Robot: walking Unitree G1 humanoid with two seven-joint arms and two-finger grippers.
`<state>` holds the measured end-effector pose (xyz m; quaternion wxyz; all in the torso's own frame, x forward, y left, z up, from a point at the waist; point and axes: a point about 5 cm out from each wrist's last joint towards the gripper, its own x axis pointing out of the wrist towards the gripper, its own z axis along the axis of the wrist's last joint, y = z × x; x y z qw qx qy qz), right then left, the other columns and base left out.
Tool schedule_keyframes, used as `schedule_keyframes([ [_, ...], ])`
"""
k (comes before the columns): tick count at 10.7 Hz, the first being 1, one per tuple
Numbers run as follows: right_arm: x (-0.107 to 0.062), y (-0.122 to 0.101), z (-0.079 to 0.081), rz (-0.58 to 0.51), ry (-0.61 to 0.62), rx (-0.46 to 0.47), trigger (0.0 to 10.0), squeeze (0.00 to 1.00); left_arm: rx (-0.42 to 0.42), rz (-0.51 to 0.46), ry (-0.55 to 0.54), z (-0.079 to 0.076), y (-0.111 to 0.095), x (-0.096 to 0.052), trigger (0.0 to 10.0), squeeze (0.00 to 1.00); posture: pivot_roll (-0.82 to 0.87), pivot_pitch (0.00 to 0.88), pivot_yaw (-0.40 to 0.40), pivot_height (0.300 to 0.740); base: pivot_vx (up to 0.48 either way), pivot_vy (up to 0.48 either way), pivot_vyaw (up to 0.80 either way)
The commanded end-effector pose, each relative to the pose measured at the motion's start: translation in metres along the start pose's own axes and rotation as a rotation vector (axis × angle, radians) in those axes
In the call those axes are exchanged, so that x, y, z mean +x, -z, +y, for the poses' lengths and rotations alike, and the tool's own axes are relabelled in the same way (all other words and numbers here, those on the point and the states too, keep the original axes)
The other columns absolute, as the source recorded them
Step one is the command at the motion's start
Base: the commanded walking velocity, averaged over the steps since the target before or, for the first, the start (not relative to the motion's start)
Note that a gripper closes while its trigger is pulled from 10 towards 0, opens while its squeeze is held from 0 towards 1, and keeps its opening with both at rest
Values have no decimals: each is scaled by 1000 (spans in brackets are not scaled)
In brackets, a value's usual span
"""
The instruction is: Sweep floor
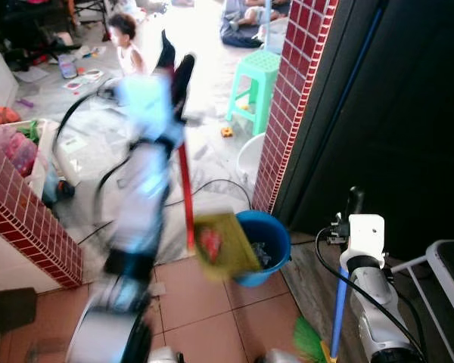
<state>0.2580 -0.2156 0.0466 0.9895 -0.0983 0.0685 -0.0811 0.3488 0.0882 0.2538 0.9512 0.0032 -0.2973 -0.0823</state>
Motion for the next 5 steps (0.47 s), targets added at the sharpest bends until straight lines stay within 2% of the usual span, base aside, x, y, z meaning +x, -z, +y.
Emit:
schedule_keyframes([
  [1, 2, -8, 2, -37, 5, 14, 10000, 0, 12, -156, -3, -8, -28, 16, 10000, 0, -79, 0, 20, 740, 0, 0, 0],
  [3, 1, -9, 4, -45, 14, 23, 10000, 0, -2, -227, 101, -40, -34, 26, 10000, 0, -101, 0, 38, 740, 0, 0, 0],
  [5, -1, -9, 4, -47, 26, 30, 10000, 0, -21, -268, 322, -87, -25, 7, 10000, 0, -113, 0, 48, 740, 0, 0, 0],
])
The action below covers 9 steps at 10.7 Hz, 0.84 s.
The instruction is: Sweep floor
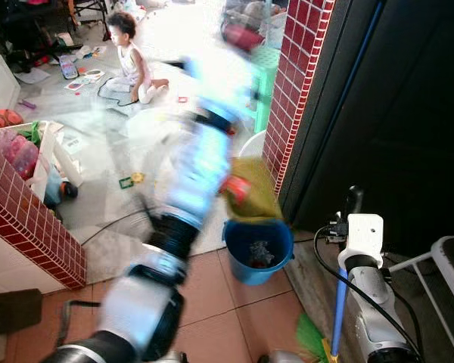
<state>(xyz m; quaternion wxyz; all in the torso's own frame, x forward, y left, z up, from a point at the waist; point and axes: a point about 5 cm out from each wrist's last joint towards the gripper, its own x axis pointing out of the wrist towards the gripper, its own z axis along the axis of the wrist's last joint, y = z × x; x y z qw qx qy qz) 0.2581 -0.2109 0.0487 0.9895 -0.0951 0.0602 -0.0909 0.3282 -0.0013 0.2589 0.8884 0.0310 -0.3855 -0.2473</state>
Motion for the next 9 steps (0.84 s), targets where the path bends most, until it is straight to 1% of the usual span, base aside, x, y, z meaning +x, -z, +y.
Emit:
schedule_keyframes([
  [1, 1, -7, 1, -33, 8, 24, 10000, 0, 22, -33, 134, -19, 1, -8, 10000, 0, -110, 0, 48, 740, 0, 0, 0],
  [2, 1, -7, 1, -33, 7, 25, 10000, 0, 32, -15, 209, -27, 9, -18, 10000, 0, -108, 0, 47, 740, 0, 0, 0],
  [4, 2, -7, 1, -32, 5, 25, 10000, 0, 50, -14, 282, -33, 14, -26, 10000, 0, -101, 0, 43, 740, 0, 0, 0],
  [5, 2, -7, 1, -32, 3, 23, 10000, 0, 22, -20, 308, -37, 14, -27, 10000, 0, -101, 0, 42, 740, 0, 0, 0],
  [6, 2, -6, 0, -31, -1, 19, 10000, 0, 25, -65, 336, -43, 8, -26, 10000, 0, -100, 0, 38, 740, 0, 0, 0],
  [7, 2, -6, 0, -31, -3, 16, 10000, 0, 26, -84, 369, -47, 5, -25, 10000, 0, -101, 0, 36, 740, 0, 0, 0],
  [8, 2, -7, 0, -31, -4, 15, 10000, 0, 20, -110, 380, -50, 1, -23, 10000, 0, -102, 0, 35, 740, 0, 0, 0],
  [9, 2, -7, 0, -31, -5, 13, 10000, 0, 108, -202, 482, -58, -10, -23, 10000, 0, -101, 0, 35, 740, 0, 0, 0],
])
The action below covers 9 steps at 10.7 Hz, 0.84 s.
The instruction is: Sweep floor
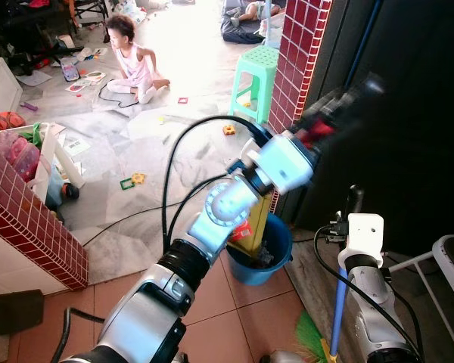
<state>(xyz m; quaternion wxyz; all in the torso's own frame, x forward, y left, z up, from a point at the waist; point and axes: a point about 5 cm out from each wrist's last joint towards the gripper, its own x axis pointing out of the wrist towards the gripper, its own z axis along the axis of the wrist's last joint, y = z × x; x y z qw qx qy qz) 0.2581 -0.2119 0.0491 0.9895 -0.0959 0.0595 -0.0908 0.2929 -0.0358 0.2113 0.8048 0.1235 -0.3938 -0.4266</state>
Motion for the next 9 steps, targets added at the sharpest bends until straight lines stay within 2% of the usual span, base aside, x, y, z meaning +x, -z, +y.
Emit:
schedule_keyframes([
  [1, 2, -6, 1, -28, -7, 13, 10000, 0, 78, -156, 61, 1, -28, 16, 10000, 0, -96, 0, 31, 740, 0, 0, 0],
  [2, 3, -5, 2, -25, -13, 10, 10000, 0, 75, -175, 90, -4, -32, 19, 10000, 0, -95, 0, 30, 740, 0, 0, 0],
  [4, 4, -5, 2, -24, -16, 8, 10000, 0, -13, -145, 26, 2, -30, 21, 10000, 0, -94, 0, 28, 740, 0, 0, 0],
  [6, 5, -5, 2, -22, -15, 10, 10000, 0, 42, -150, 51, 6, -32, 21, 10000, 0, -96, 0, 29, 740, 0, 0, 0],
  [7, 5, -5, 2, -22, -15, 9, 10000, 0, -1, -138, 22, 8, -30, 20, 10000, 0, -95, 0, 28, 740, 0, 0, 0],
  [8, 5, -5, 2, -22, -17, 10, 10000, 0, -26, -128, -35, 16, -31, 20, 10000, 0, -95, 0, 30, 740, 0, 0, 0],
  [9, 5, -5, 3, -22, -17, 10, 10000, 0, 27, -141, -47, 24, -34, 21, 10000, 0, -93, 0, 29, 740, 0, 0, 0],
])
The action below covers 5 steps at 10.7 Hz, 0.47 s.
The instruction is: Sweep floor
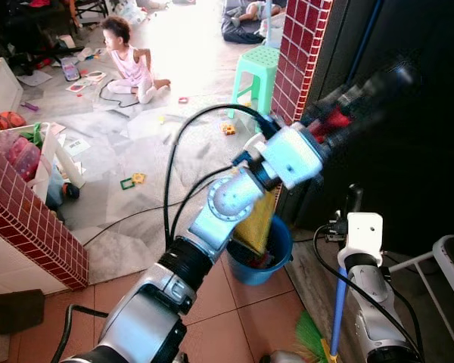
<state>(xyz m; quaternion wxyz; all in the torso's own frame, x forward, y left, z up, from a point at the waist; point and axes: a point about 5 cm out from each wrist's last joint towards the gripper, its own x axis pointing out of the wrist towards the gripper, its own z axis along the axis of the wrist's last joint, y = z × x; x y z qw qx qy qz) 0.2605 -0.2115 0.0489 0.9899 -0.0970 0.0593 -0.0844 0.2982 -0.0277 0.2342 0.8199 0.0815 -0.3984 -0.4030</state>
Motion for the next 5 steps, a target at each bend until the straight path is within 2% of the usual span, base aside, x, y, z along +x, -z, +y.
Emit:
schedule_keyframes([
  [1, 3, -5, 2, -21, -5, 12, 10000, 0, 69, -145, -77, 28, -32, 20, 10000, 0, -93, 0, 29, 740, 0, 0, 0],
  [2, 3, -4, 2, -20, -6, 13, 10000, 0, 84, -162, -168, 51, -42, 22, 10000, 0, -93, 0, 29, 740, 0, 0, 0],
  [3, 3, -4, 3, -19, -10, 12, 10000, 0, 154, -182, -284, 85, -58, 21, 10000, 0, -79, 0, 22, 740, 0, 0, 0],
  [4, 4, -3, 4, -17, -17, 10, 10000, 0, 215, -184, -346, 107, -67, 15, 10000, 0, -73, 0, 19, 740, 0, 0, 0],
  [5, 5, -3, 4, -15, -19, 10, 10000, 0, 256, -156, -369, 117, -68, 8, 10000, 0, -65, 0, 15, 740, 0, 0, 0],
])
